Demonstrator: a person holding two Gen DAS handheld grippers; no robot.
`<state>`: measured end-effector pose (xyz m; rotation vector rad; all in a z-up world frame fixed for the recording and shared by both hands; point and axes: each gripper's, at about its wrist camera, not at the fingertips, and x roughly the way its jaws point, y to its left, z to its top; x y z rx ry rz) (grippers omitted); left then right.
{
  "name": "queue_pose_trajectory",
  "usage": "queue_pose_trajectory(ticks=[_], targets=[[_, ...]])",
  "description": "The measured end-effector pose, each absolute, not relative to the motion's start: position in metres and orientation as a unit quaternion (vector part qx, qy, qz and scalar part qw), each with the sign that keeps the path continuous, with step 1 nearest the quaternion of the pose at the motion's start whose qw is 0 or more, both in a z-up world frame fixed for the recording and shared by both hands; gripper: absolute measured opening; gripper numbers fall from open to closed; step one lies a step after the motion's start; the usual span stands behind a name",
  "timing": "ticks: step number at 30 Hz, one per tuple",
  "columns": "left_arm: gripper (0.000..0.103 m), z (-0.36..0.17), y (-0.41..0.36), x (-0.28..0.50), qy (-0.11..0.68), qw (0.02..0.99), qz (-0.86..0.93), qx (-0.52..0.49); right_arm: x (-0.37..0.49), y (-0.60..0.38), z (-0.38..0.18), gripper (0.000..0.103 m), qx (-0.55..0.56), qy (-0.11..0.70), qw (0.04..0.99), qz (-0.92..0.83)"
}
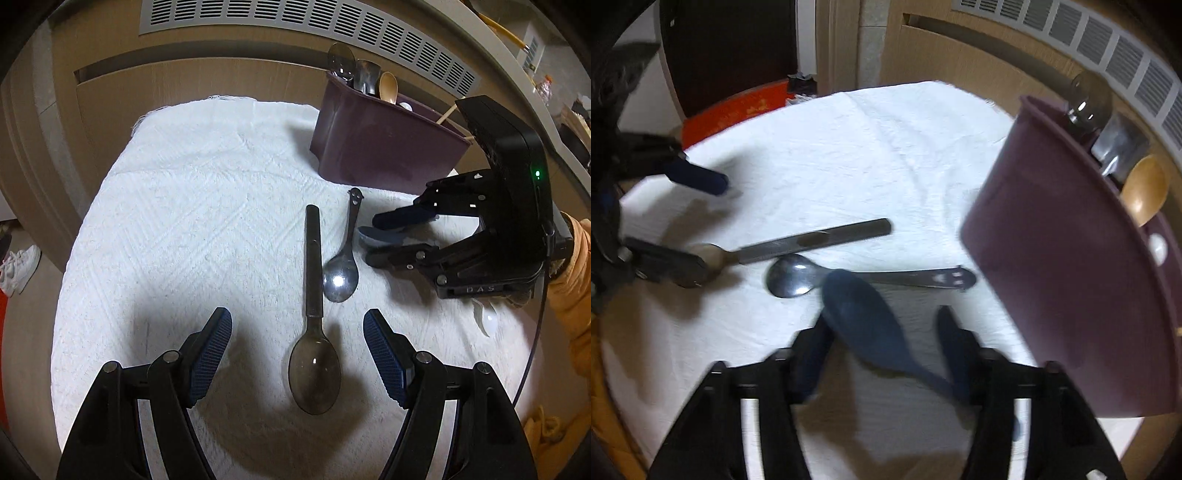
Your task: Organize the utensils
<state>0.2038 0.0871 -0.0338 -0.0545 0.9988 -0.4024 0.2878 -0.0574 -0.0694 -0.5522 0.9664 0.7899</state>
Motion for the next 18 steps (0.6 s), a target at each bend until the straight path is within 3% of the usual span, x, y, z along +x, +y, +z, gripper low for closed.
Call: queue_pose_trajectory(ticks=[7,18], targets=[[0.074,-0.031,0.081,0.196,0.477,0.856,-0.199,-0.019,0.278,-0.066,-0.061,0.008,-0.217,0.460,0.795,0.332],[0.074,-0.023,0.052,0.183,0.458,0.860,-0.225,0.002,0.243,-0.122,0.006,0.007,-0.100,0.438,0.850,0.277]])
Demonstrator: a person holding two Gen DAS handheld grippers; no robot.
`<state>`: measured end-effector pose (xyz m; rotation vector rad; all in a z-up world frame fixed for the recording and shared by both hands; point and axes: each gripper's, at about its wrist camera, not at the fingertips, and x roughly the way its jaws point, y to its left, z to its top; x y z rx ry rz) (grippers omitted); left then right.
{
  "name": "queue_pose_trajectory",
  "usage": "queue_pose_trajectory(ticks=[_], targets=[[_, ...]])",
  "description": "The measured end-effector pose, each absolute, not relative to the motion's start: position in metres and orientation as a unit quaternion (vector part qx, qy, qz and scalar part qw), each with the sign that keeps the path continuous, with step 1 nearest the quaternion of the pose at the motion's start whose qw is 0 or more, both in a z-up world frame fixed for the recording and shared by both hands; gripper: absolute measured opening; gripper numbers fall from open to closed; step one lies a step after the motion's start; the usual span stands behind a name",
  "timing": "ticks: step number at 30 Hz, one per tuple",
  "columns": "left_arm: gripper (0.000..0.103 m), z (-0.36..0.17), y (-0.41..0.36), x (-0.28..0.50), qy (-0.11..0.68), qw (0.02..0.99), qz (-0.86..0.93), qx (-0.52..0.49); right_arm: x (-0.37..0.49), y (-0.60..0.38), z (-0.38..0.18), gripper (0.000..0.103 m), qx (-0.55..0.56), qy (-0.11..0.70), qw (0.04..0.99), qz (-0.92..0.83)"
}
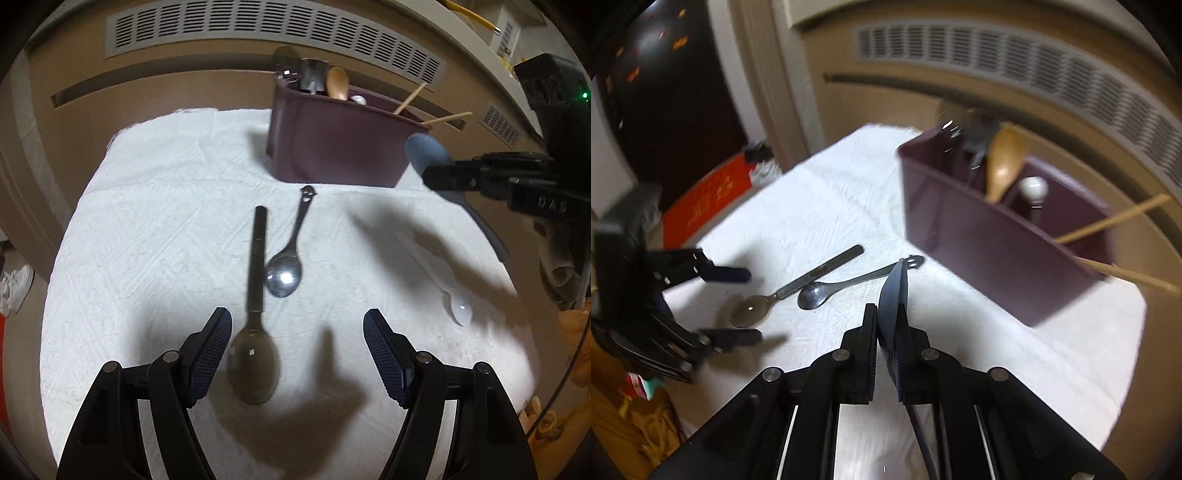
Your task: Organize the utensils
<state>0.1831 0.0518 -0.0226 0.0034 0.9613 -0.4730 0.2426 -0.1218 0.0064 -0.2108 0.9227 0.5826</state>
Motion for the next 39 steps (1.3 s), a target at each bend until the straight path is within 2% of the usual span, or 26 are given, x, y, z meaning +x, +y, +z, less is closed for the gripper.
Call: queue_pose_trajectory(ticks=[9,21,30,33,39], targets=[[0.074,-0.016,0.025,0.173,0.456,0.849,-0.267,0.011,0.217,-0.187,0.017,0.007,-0.052,0.425,0.881,0.201],[0.073,-0.033,-0.102,0.156,0.512,0.791,-0.333,0.041,0.196,-0.255,0.000,0.007,0.023,0.423,0.893,0.150],[0.073,-0.035,-0.100,0.135,0.504,0.812,-0.295,-0.002,0.169,-0.286,0.007,0.007,0.084,0.377,0.908,0.161],[0.063,-0.034,-0.110,0.126,0.505,0.809,-0.300,0.017,0.160,-0.288,0.009,0.008,0.085,0.362,0.915,0.158],[0.061,-0.052,-0.133,0.137,0.516,0.826,-0.216,0.066,0.150,-0.296,0.009,0.008,0.093,0.353,0.919,0.148]])
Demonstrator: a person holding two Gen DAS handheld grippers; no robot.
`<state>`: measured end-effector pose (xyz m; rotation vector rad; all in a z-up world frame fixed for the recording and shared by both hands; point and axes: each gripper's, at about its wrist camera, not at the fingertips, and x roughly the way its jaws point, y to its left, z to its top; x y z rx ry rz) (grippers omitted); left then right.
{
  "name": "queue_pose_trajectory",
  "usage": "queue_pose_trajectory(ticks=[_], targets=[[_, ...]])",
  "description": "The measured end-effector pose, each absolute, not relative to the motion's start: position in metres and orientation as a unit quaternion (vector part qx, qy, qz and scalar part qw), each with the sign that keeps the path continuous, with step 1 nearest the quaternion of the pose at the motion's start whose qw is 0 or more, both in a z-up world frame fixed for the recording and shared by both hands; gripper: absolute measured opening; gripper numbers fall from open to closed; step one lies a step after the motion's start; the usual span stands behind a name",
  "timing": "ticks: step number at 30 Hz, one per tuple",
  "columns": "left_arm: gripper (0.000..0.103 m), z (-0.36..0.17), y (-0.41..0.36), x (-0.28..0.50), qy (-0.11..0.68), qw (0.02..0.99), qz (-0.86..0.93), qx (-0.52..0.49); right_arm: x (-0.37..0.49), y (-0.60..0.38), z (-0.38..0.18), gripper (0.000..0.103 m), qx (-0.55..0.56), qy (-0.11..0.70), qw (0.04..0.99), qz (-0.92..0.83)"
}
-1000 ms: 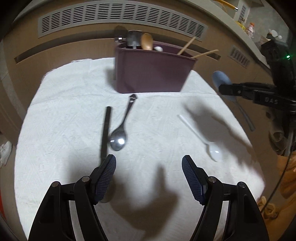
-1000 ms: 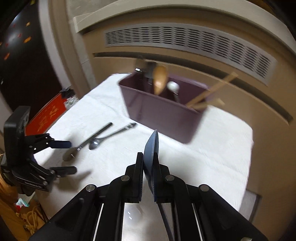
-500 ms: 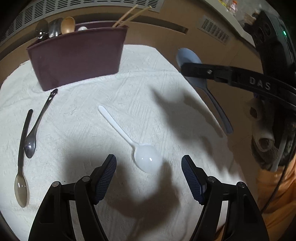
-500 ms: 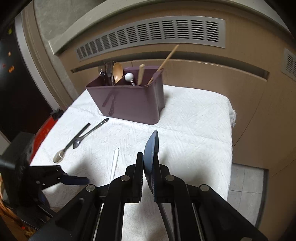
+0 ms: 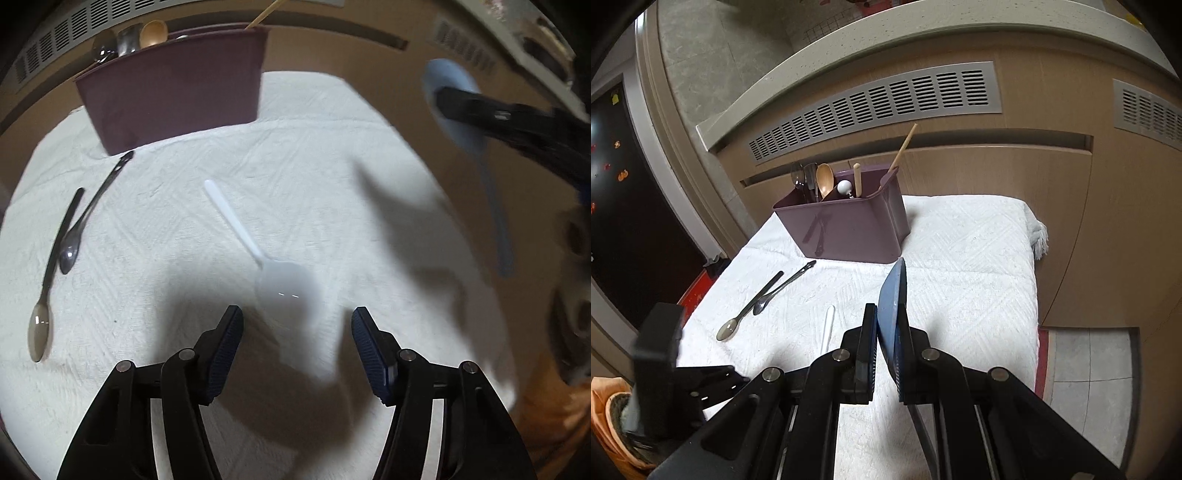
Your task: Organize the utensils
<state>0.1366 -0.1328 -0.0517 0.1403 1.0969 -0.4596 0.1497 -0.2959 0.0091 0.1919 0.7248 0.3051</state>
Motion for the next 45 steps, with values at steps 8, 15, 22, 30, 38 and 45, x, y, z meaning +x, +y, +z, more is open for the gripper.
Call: queue_pose_trajectory(ticks=[8,15,22,30,38,45], targets=[[0.061,-0.039,-0.109,0.127,0.487,0.846,-0.205,0.071,0.139,-0.299,0.001,0.008,0.086,0.362,0.917,0.144],[0.061,-0.019,-0.005,0.144,0.441,0.886,-0.135,0.049,0.145,-0.289,-0.005,0.008,0.083,0.375,0.911,0.152],[0.050,-0.029,0.025,0.237,0.494,0.861,-0.115,0.039,0.160,-0.263,-0.009,0.008,0.064,0.389,0.904,0.164],[0.027,-0.048,-0.001,0.291,0.532,0.828,-0.130,0.121,0.164,-0.246,-0.008,0.008,0.039,0.402,0.900,0.167],[0.013,-0.058,-0.009,0.301,0.530,0.827,-0.133,0.129,0.182,-0.229,-0.002,0.008,0.037,0.409,0.892,0.189],[0.012,-0.001,-0.008,0.250,0.410,0.898,-0.136,0.083,0.185,-0.216,0.025,0.008,0.085,0.384,0.891,0.226]])
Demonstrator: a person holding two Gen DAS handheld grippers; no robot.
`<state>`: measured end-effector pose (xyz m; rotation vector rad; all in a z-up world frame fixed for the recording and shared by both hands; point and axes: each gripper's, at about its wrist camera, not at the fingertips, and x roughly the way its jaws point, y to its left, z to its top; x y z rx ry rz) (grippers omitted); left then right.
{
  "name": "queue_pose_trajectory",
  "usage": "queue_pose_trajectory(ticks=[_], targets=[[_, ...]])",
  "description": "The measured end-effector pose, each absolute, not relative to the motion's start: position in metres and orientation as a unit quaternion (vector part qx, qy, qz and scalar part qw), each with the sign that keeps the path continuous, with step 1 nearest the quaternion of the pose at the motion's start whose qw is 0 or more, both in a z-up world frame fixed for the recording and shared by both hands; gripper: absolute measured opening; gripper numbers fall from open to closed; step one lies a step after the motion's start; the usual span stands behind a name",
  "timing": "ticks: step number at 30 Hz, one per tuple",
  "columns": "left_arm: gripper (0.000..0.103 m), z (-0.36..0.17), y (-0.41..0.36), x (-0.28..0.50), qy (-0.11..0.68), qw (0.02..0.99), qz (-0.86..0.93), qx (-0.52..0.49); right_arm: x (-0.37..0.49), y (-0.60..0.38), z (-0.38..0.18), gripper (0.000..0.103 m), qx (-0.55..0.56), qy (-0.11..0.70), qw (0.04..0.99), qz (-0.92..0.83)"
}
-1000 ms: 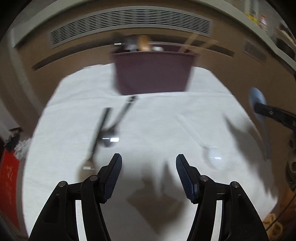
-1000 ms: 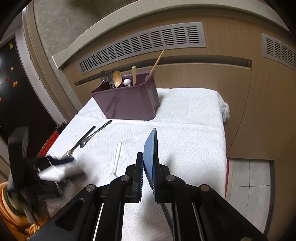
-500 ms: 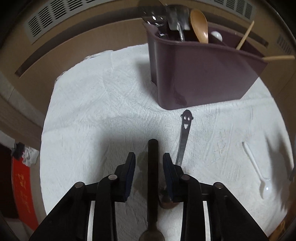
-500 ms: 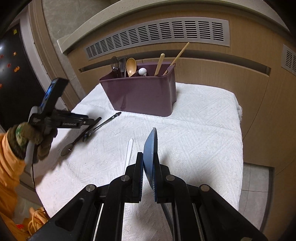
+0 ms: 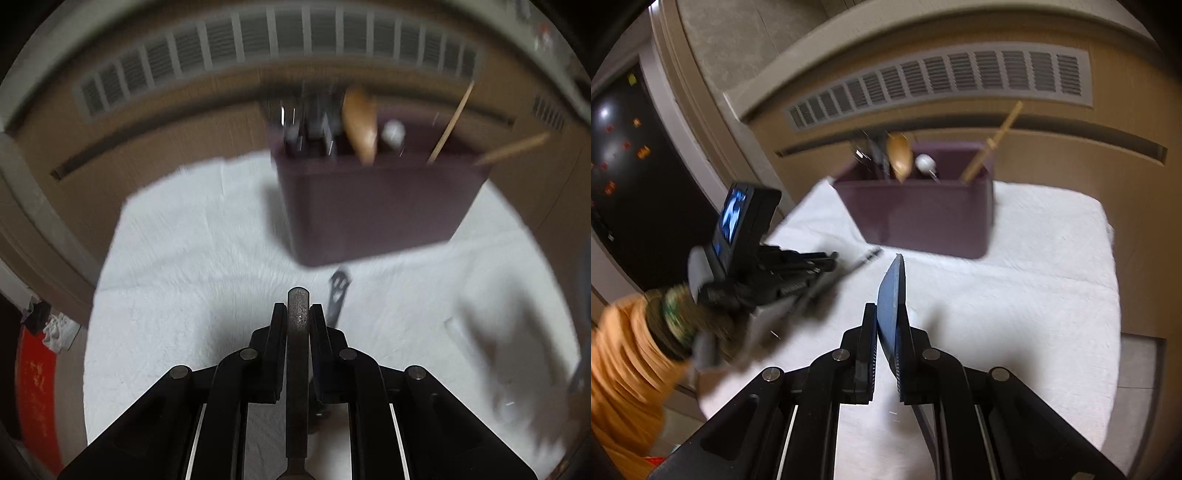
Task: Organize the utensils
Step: 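Grasp the black-handled utensil with the left tool while the right tool drops the blue spoon into the caddy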
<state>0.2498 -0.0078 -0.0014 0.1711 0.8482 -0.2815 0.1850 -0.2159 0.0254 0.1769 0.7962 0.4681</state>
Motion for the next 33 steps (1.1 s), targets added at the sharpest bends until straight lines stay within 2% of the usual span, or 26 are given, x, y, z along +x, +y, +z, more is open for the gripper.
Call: queue_pose_trajectory(ticks=[3,10,16,19,23,33], targets=[[0.012,0.046,-0.004,0.221,0.329,0.932,-0.138,0.070,0.176,-0.213,0.047,0.008,0.081,0.354,0.902,0.232],[0.012,0.145,0.005,0.195,0.209,0.964,-0.163,0.019,0.165,-0.207,0.118,0.008,0.076,0.262,0.932,0.239],[0.012,0.210,0.001,0.194,0.082,0.981,-0.172,-0.032,0.180,-0.207,0.191,0.008,0.083,0.119,0.957,0.252],[0.012,0.217,-0.003,0.216,0.054,0.981,-0.181,-0.049,0.198,-0.205,0.208,0.008,0.090,0.083,0.960,0.253],[0.012,0.209,-0.014,0.256,0.050,0.982,-0.178,-0.047,0.234,-0.205,0.201,0.008,0.097,0.078,0.964,0.236],[0.012,0.137,-0.030,0.357,0.133,0.970,-0.190,-0.071,0.311,-0.220,0.137,0.006,0.100,0.141,0.964,0.204]])
